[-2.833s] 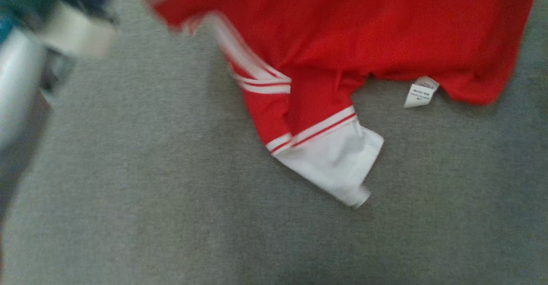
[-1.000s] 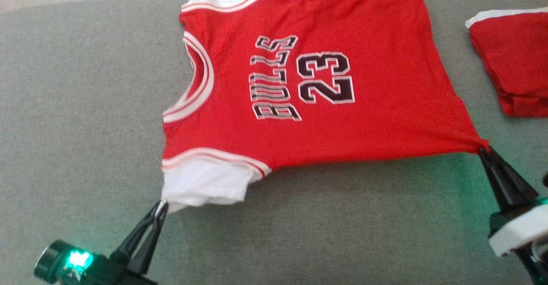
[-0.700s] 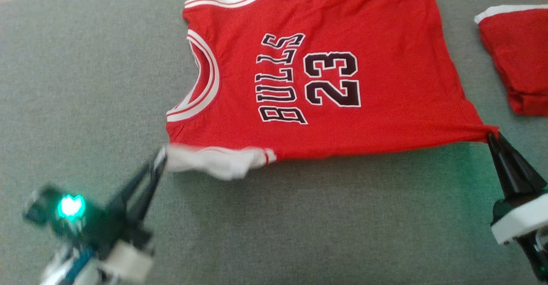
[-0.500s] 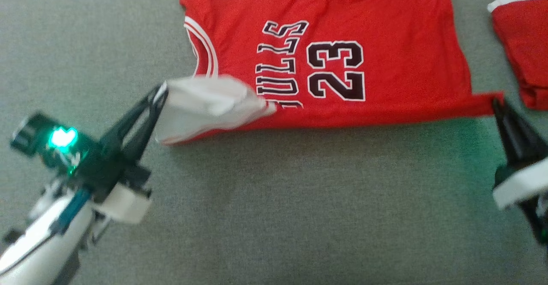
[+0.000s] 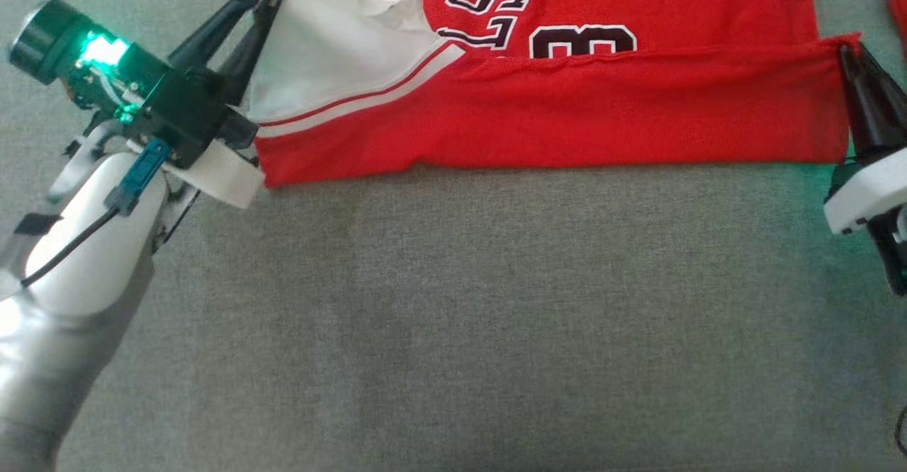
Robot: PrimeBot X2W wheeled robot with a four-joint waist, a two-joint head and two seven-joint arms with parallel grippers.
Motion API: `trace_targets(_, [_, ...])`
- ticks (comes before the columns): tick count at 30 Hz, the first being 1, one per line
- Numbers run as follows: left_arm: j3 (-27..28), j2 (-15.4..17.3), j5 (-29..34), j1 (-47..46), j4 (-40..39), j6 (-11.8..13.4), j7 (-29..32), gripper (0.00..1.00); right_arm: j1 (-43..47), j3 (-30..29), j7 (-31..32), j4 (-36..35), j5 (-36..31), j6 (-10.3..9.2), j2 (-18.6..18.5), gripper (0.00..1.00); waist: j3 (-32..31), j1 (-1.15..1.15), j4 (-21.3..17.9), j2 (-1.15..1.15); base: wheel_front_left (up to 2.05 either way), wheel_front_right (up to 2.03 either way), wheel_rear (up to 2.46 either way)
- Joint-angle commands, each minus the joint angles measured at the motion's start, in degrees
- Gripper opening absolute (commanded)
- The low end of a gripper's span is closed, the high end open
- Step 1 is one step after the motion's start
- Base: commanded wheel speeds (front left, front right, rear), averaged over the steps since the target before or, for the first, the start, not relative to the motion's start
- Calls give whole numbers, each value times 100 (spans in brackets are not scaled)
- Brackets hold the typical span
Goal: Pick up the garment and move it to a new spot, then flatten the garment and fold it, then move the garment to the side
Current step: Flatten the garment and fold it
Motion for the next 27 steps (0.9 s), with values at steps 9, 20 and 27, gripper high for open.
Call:
trace_targets(9, [884, -417, -1104, 842, 82, 427, -224, 100, 58, -138, -481, 43, -414, -4, 247, 100, -132, -2, -26, 0, 0, 0, 0])
trace_targets(20, [1071, -610, -1951, 2115, 359, 411, -31, 100, 462, -200, -490, -148, -350, -4, 549, 100, -105, -2, -194, 0, 0, 0, 0])
trace_targets(27, [973, -741, -2294, 2155, 738, 48, 256, 0, 492, -161, -378, -58, -286, -4, 576, 100, -142, -2, -296, 0, 0, 0, 0])
